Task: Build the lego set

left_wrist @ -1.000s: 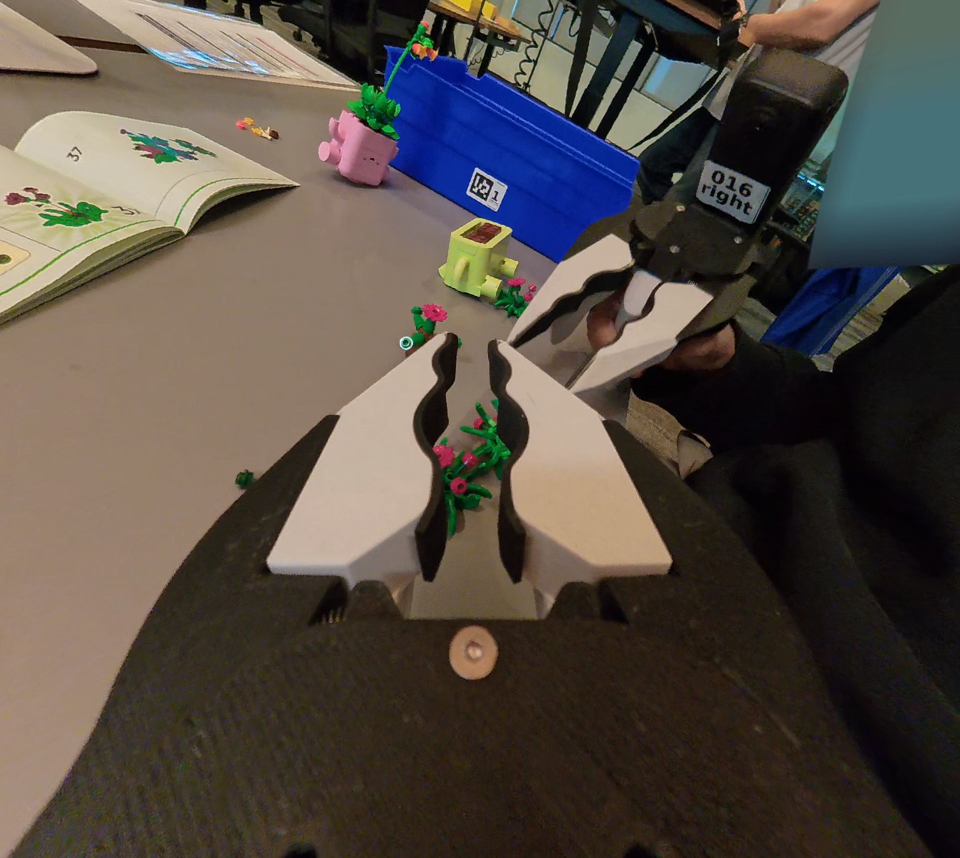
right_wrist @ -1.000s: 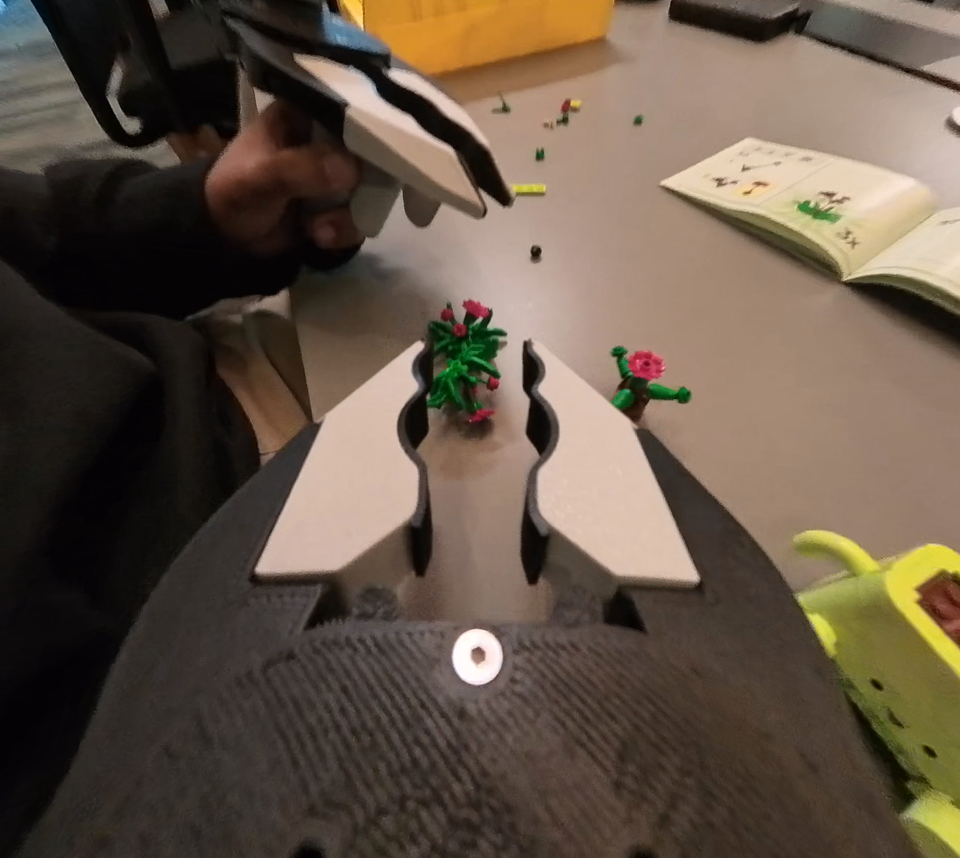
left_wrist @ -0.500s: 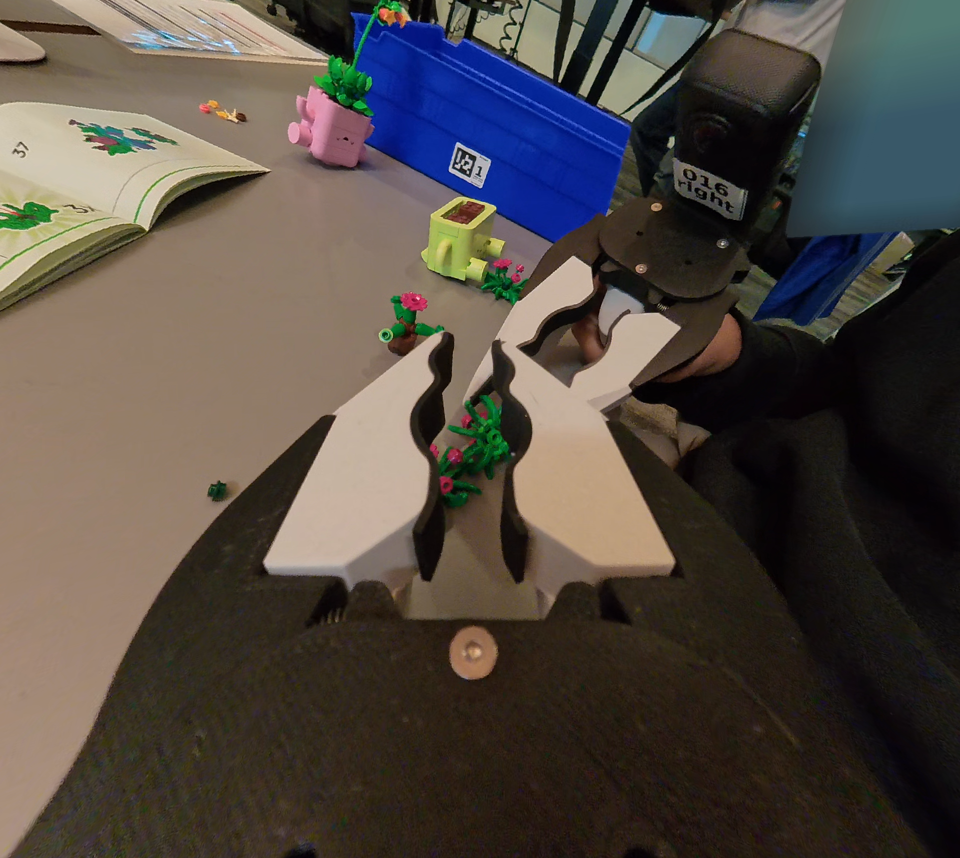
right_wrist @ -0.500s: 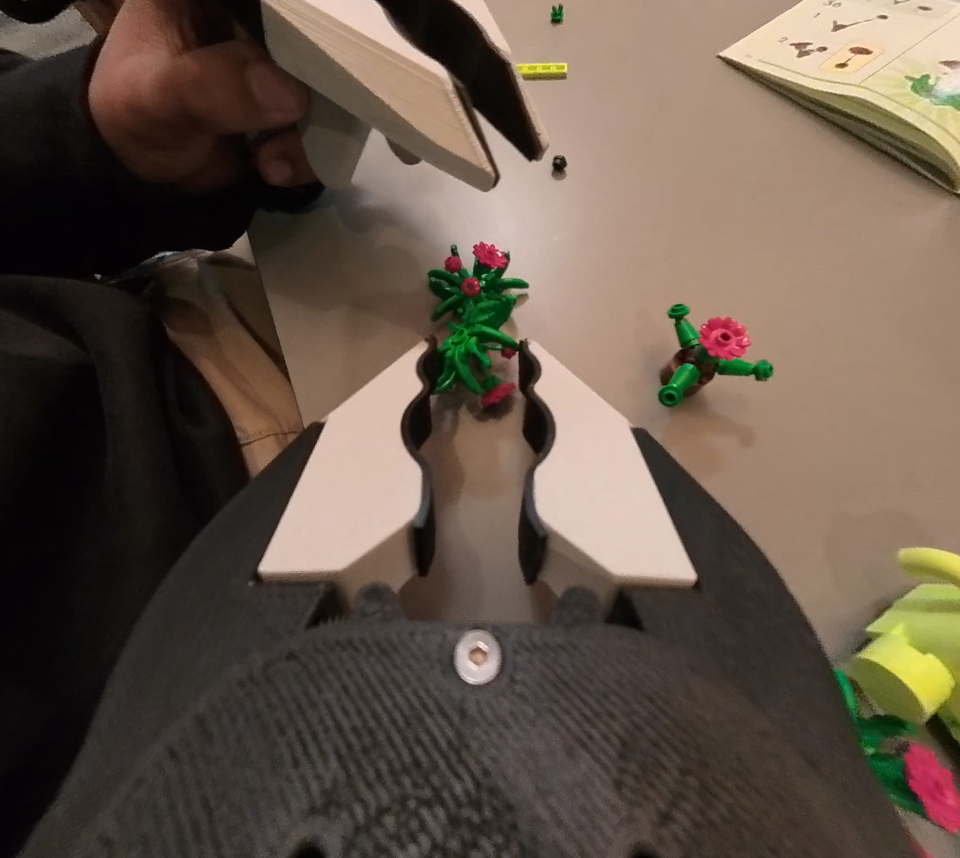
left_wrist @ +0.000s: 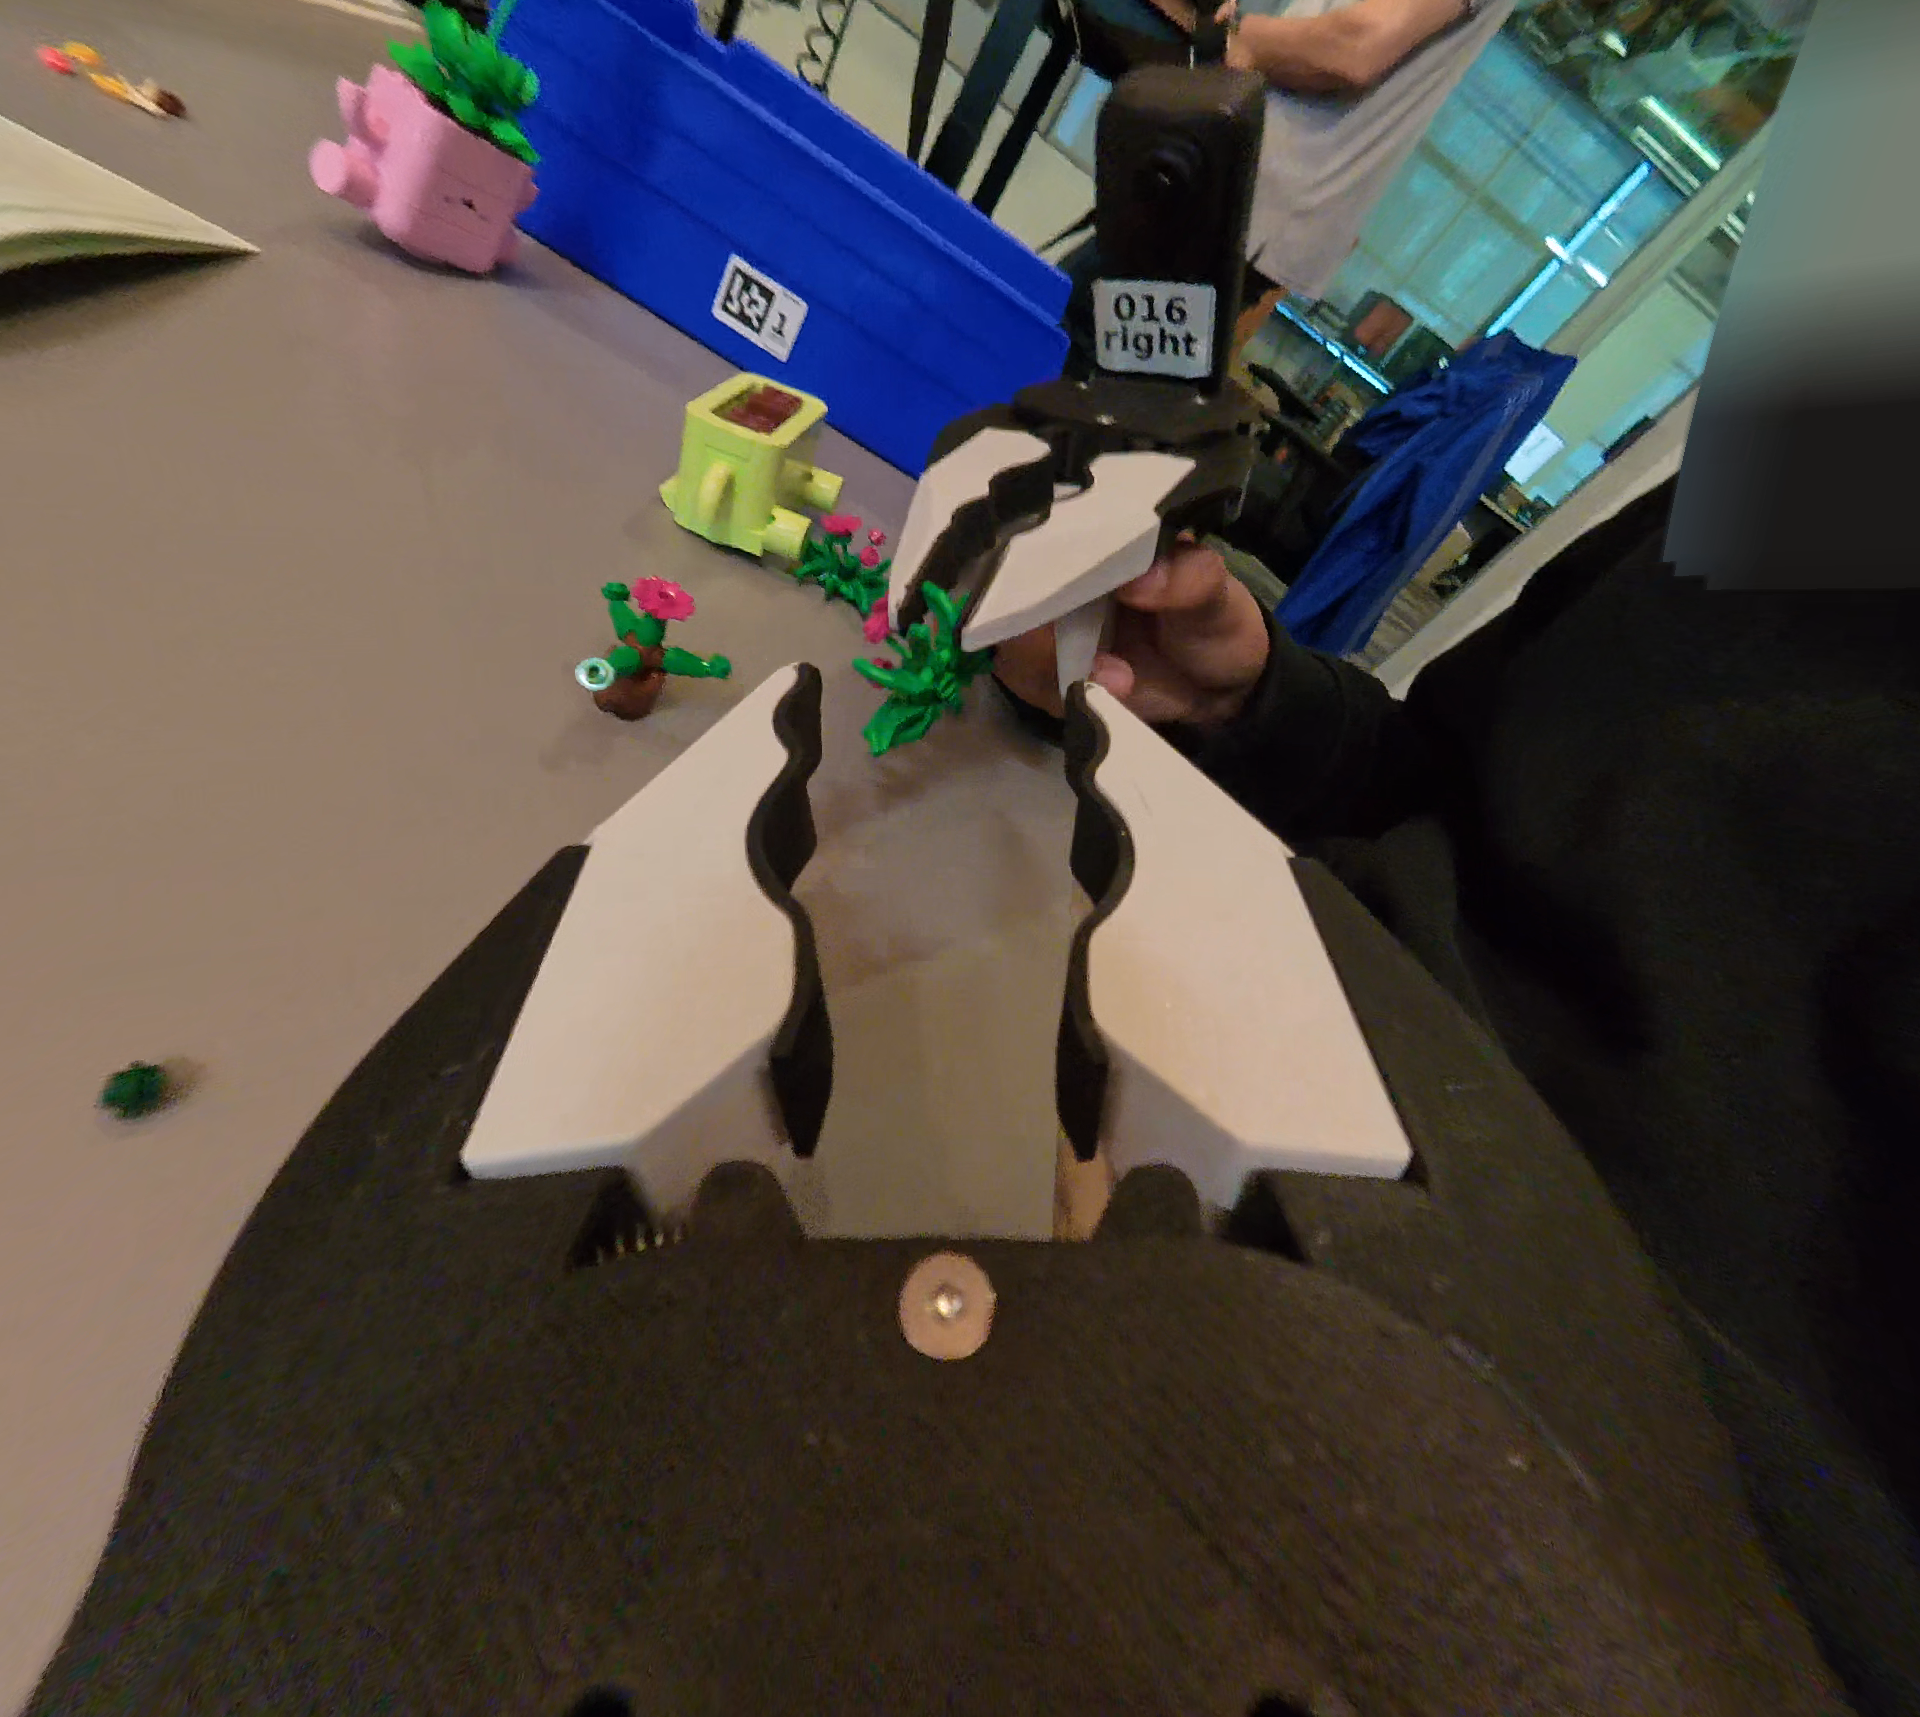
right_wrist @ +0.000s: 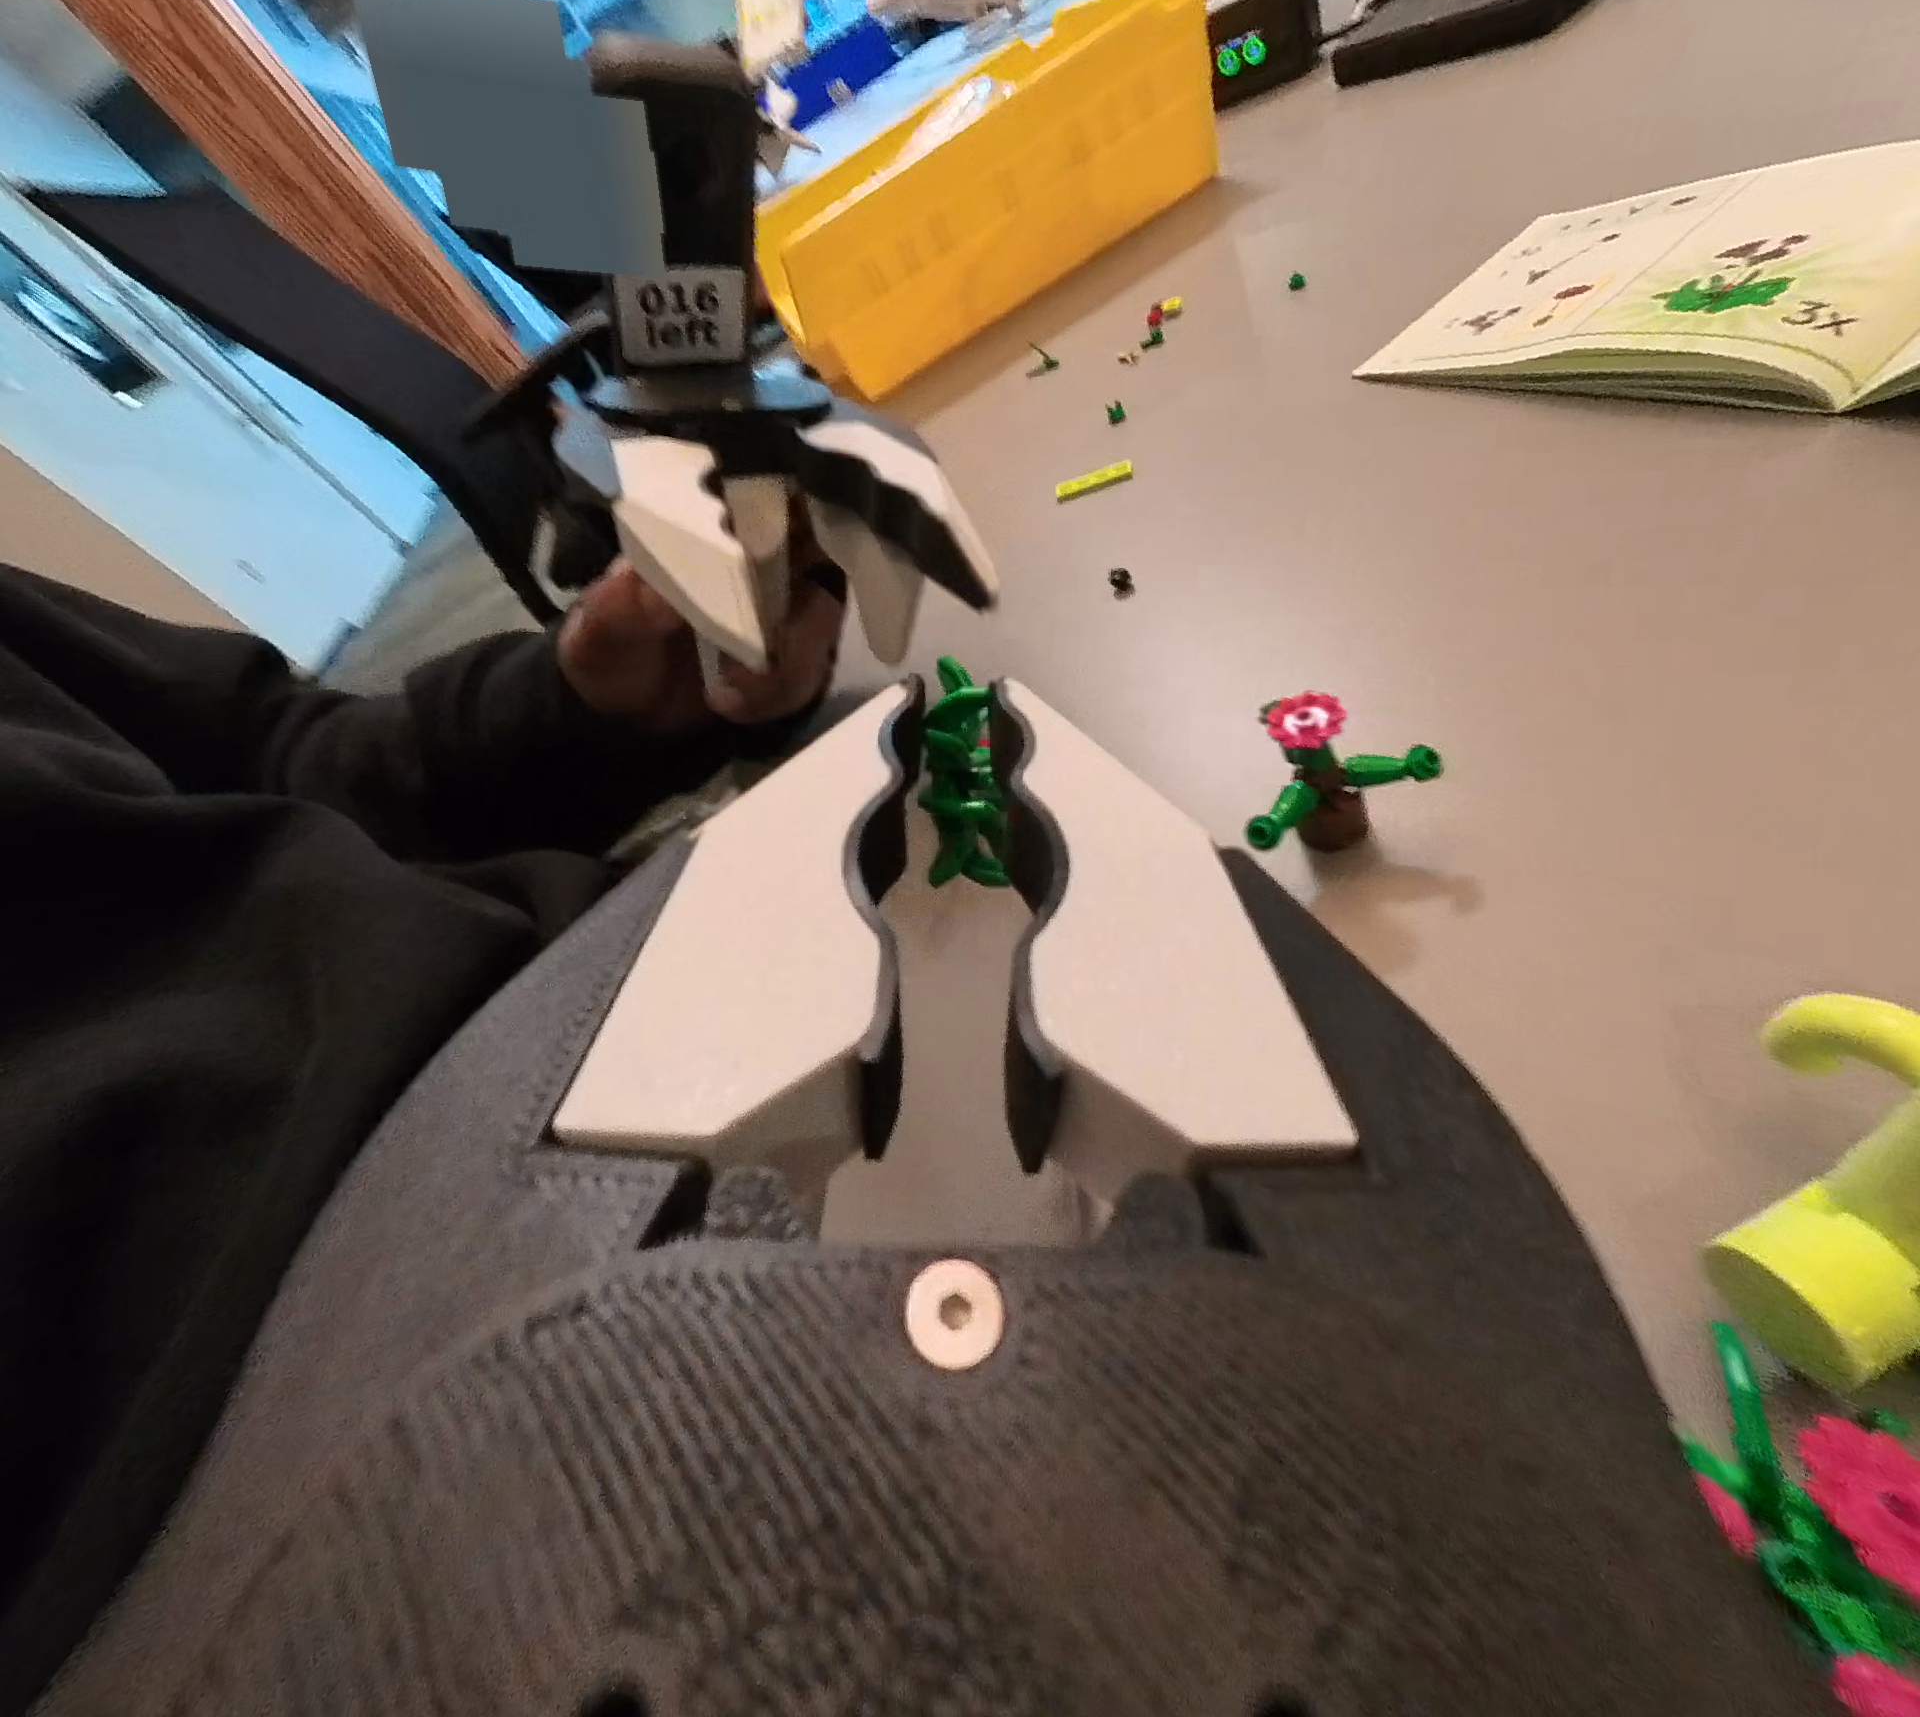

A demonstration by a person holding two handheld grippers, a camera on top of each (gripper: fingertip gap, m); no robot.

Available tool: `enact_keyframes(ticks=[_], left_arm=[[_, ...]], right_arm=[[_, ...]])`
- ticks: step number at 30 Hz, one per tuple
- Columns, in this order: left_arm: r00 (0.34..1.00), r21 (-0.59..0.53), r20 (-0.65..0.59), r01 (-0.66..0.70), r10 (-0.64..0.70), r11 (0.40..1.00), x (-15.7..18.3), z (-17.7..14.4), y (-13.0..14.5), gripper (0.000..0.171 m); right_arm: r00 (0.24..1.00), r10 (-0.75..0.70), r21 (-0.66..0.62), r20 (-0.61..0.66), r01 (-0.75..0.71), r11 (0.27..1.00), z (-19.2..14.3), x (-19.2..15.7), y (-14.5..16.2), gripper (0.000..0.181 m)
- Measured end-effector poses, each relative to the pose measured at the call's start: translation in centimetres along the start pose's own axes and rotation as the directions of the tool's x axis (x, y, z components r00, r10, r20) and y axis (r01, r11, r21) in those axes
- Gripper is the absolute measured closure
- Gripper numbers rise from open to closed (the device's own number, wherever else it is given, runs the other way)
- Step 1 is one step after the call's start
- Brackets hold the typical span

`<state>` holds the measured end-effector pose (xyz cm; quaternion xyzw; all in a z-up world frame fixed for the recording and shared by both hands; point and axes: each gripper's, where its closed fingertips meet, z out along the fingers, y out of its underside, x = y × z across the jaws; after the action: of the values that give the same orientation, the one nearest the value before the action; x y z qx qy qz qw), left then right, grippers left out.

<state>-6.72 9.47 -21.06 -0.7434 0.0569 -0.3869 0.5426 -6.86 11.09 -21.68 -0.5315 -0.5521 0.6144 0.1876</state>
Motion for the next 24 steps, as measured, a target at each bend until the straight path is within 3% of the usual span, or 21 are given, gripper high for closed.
enact_keyframes(ticks=[6, 8, 11, 17, 24], left_arm=[[0.999, -0.075, 0.006, 0.041, -0.041, 0.996, 0.5, 1.8, 1.1, 0.122], [0.999, -0.076, -0.007, 0.037, -0.038, 0.996, 0.8, 1.9, 1.2, 0.136], [0.998, -0.036, -0.030, 0.045, -0.047, 0.998, 1.0, 1.4, 0.6, 0.153], [0.990, 0.005, -0.084, 0.114, -0.114, 0.993, 1.1, 0.9, 0.1, 0.156], [0.999, 0.033, 0.053, -0.001, -0.001, 0.999, -0.1, 0.2, -0.5, 0.155]], right_arm=[[0.965, 0.169, 0.097, 0.202, -0.191, 0.977, 0.1, -1.8, -1.3, 0.172], [0.953, 0.193, 0.108, 0.234, -0.223, 0.969, 0.2, -2.0, -1.5, 0.172], [0.945, 0.207, 0.111, 0.253, -0.241, 0.964, 0.3, -2.2, -1.5, 0.172], [0.935, 0.227, 0.131, 0.272, -0.270, 0.954, 0.1, -2.2, -1.9, 0.172], [0.962, 0.185, 0.138, 0.200, -0.215, 0.967, -0.3, -1.3, -2.0, 0.155]])
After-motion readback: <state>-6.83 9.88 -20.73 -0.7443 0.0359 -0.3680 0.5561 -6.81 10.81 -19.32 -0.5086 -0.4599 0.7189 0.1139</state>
